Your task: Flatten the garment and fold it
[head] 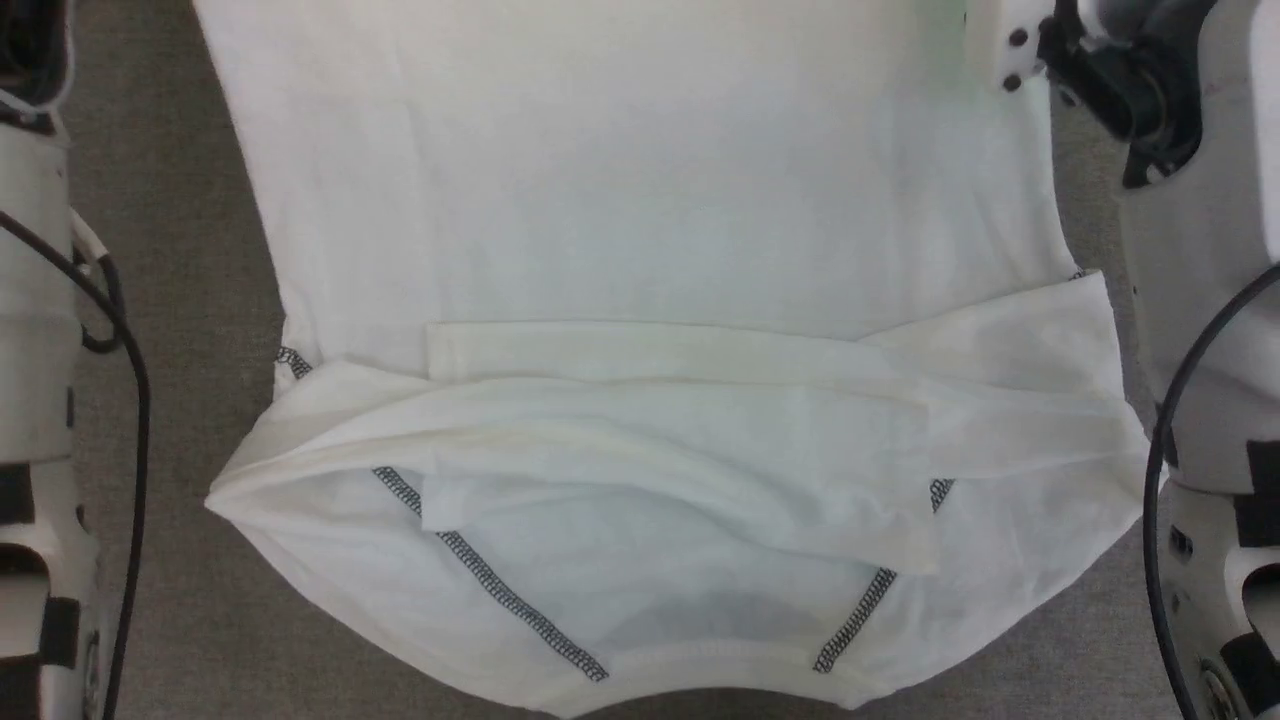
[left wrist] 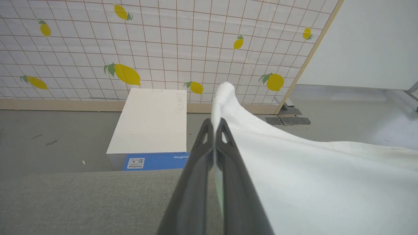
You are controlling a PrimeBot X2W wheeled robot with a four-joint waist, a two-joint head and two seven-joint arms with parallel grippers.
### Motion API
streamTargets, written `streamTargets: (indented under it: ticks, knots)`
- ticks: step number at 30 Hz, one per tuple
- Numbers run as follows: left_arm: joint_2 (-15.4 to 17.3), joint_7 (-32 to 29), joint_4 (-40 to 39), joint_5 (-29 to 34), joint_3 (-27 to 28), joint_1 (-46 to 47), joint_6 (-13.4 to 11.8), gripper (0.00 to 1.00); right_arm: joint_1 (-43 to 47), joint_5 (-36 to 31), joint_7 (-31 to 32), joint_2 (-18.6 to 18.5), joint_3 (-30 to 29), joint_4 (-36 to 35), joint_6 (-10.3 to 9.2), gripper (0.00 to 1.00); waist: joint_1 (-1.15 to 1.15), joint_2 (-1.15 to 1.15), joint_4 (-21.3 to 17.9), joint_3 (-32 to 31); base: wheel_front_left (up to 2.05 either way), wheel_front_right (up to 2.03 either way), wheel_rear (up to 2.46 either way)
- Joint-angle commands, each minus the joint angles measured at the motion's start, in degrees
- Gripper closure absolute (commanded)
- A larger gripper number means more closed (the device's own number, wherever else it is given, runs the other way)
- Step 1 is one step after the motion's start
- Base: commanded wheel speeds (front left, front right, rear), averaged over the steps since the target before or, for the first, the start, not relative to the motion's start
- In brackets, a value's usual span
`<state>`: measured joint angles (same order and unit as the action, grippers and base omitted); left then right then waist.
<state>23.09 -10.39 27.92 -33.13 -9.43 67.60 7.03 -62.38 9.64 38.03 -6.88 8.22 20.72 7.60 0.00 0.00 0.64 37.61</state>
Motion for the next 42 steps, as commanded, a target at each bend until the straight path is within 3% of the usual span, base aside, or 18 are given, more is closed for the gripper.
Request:
streamTargets:
  ticks: [1, 8, 14, 25, 30, 41, 42]
  knots:
    - [-0.19, 0.82, -0.61, -1.57, -0.42, -2.56, 0.28, 1.00, 2.32, 1.31, -1.06, -0.02, -0.29, 0.34, -0.11, 1.00, 0.00, 0.00, 0.98, -3.93, 0.00, 0.00, 0.00]
    - [1.39, 2.88, -9.54, -9.49, -6.21, -17.59, 0.44, 1.00, 15.07, 8.94, -3.32, -2.36, -0.23, -2.96, -0.11, 1.00, 0.00, 0.00, 3.07, -13.64, 0.00, 0.00, 0.00]
    - [2.51, 5.31, -16.88, -15.02, -4.97, -30.89, 0.25, 1.00, 26.75, 13.09, -3.54, -3.69, -1.00, -7.70, -0.11, 1.00, 0.00, 0.00, 3.24, -20.53, 0.00, 0.00, 0.00]
    - [1.20, 5.97, -31.68, -21.58, -2.48, -56.49, -5.52, 1.00, 43.84, 16.09, -3.05, -2.31, -6.77, -15.53, -0.11, 1.00, 0.00, 0.00, 3.67, -27.23, 0.00, 0.00, 0.00]
    - [0.21, 5.36, -33.45, -23.13, -3.12, -63.22, -7.36, 1.00, 50.27, 15.63, -1.17, -1.28, -8.94, -18.31, -0.11, 1.00, 0.00, 0.00, 3.48, -28.71, 0.00, 0.00, 0.00]
    - [0.49, -0.82, -28.37, -24.04, -6.59, -69.20, -11.58, 1.00, 59.49, 13.53, 4.90, -0.38, -8.22, -18.56, -0.11, 1.00, 0.00, 0.00, 2.81, -30.34, 0.00, 0.00, 0.00]
    - [0.44, -1.58, -27.83, -24.34, -6.81, -69.41, -12.03, 0.57, 59.77, 13.46, 5.21, -0.34, -8.16, -18.42, -0.11, 0.76, 0.00, 0.00, 2.81, -30.47, 0.00, 0.00, 0.00]
